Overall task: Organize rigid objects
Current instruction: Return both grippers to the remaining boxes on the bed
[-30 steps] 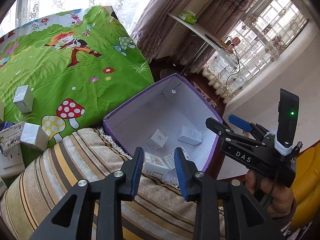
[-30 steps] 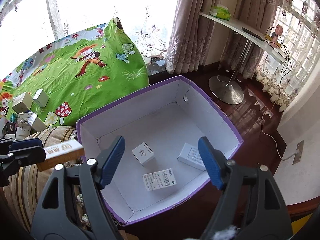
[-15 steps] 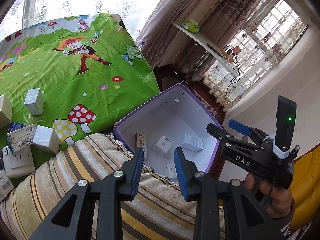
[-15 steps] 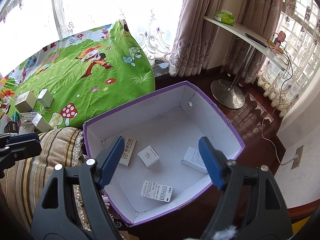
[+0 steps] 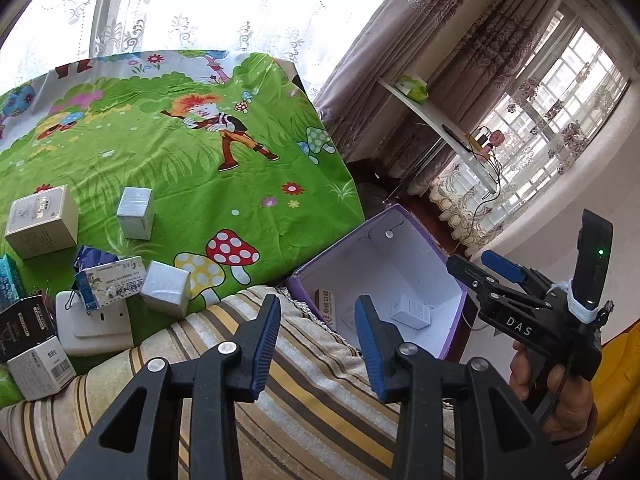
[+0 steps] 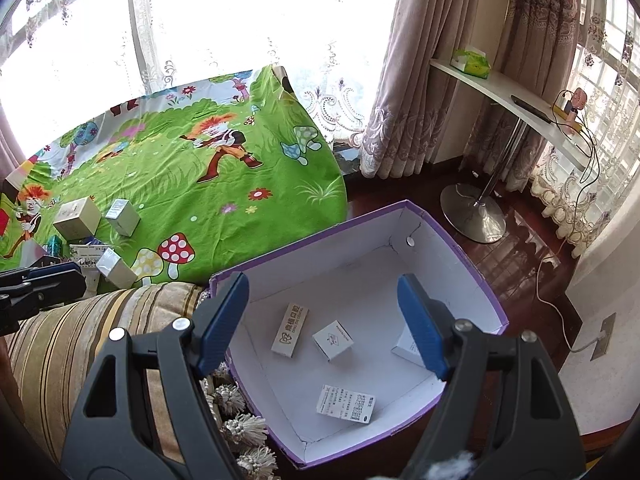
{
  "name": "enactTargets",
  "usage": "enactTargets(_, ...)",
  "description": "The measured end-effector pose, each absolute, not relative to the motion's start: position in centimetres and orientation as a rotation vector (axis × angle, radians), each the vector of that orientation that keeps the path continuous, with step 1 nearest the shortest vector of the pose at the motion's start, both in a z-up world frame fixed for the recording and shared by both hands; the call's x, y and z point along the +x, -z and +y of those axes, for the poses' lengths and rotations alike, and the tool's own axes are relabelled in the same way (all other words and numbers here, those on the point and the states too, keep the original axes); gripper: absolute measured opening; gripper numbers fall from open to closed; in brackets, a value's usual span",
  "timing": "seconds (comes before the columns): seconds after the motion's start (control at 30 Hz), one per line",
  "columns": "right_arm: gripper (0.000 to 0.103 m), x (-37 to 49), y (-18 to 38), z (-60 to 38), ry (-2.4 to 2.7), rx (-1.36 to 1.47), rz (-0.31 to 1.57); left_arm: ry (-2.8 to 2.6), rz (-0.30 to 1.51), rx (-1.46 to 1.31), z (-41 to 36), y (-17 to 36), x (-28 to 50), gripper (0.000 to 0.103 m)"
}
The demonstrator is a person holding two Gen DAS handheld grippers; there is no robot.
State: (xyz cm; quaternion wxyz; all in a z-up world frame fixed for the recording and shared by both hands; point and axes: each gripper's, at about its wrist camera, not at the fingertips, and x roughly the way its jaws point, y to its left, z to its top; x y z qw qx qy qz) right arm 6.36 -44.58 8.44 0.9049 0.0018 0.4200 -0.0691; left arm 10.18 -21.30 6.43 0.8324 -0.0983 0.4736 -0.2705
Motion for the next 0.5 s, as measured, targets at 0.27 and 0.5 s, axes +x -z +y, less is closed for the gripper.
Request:
enactTargets(0.27, 0.079, 7.4, -8.6, -41.9, 0.057, -0.005, 0.876, 0.451, 0.980, -0.267, -14.9, -6.6, 10.6, 0.047)
enactTargets(0.5, 0.079, 8.3, -9.1, -39.3, 0.007, -0.037, 0.870, 0.338, 0.972, -0.313, -9.1, -6.4, 10.3, 0.052)
